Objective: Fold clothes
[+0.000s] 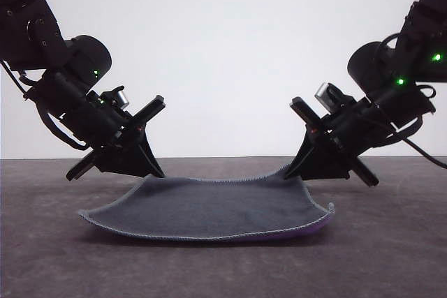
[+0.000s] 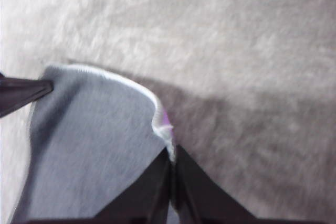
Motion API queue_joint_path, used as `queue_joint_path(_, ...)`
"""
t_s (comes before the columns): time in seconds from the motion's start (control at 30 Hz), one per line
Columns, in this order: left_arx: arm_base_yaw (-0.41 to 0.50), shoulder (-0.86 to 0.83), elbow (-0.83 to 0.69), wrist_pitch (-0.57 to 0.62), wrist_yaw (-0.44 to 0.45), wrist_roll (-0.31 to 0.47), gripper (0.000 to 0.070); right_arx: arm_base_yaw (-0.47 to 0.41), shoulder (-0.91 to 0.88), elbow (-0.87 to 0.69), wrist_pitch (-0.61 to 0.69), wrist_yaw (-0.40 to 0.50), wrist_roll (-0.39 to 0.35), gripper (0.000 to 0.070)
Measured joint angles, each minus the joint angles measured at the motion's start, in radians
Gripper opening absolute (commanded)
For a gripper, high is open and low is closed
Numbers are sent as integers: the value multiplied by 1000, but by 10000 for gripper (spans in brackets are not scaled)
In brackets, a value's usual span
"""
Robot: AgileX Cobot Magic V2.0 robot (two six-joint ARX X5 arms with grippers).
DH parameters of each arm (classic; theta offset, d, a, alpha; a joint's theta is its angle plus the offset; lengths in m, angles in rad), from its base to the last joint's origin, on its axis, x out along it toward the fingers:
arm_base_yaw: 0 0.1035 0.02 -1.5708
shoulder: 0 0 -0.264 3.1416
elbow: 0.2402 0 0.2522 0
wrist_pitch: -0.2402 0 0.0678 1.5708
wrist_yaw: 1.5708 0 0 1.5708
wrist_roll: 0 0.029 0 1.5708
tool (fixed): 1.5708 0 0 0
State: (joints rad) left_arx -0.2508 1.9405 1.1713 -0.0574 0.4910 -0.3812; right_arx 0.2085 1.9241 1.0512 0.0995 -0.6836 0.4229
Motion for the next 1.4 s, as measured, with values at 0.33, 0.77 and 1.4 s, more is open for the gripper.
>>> queue_joint_path(0.33,-1,-149,0,-95,-31,71,0,13,-133,1,-135,3,-118,4)
queue_joint_path(0.77,-26,-267,-95,-170,-76,130,0,66,-250,-84,-164,30,-165,4)
queue_joint_path(1.4,-116,-526,-382,-201,-77,123,66,125,-575,-403,-164,36,-164,187)
